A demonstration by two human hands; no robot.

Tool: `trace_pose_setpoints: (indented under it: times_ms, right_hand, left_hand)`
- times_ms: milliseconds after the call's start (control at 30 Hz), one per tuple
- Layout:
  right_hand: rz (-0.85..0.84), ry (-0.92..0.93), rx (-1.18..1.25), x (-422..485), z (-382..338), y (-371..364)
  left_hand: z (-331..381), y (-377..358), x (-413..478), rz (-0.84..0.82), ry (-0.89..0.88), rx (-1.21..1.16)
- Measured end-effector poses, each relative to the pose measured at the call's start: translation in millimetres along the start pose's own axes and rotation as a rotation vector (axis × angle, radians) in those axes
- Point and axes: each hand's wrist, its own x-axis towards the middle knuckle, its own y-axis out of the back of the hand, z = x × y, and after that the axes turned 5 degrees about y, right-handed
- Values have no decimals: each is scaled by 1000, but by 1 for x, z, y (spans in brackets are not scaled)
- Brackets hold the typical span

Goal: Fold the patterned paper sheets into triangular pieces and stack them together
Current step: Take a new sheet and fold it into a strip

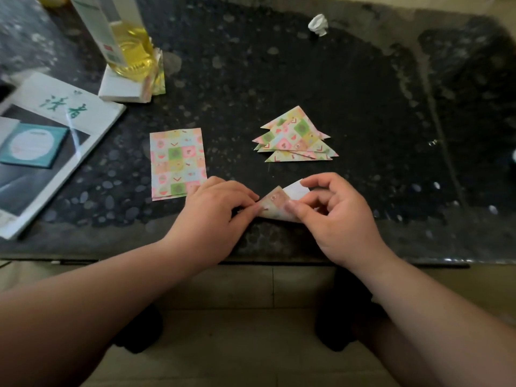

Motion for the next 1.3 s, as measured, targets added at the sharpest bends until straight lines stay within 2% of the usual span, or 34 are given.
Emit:
trace_pose_setpoints:
  times_ms: [100,267,367,433,567,1133,1300]
  right_hand:
    - [62,-5,-23,1,1,-1]
    - [72,-15,-73,5,6,-4]
    - [64,-31,-108,7,6,-6]
    - [50,-35,-136,9,6,-6]
    - [45,-35,-219,9,4,-5]
    - [-14,-130,-303,17,-4,-5]
    - [-19,-143,-298,17,-6,-9]
  left_hand:
    - [3,0,3,-24,32,-5]
    - [13,5,3,-2,110,-45]
    - [24,3,-12,26,-137,195]
    - [31,-7,-29,-23,-272,346]
    - [34,-31,-54,-111,-325,564]
    - [29,-41,-49,-56,-330,681]
    - [27,-43,-50,-84,-309,688]
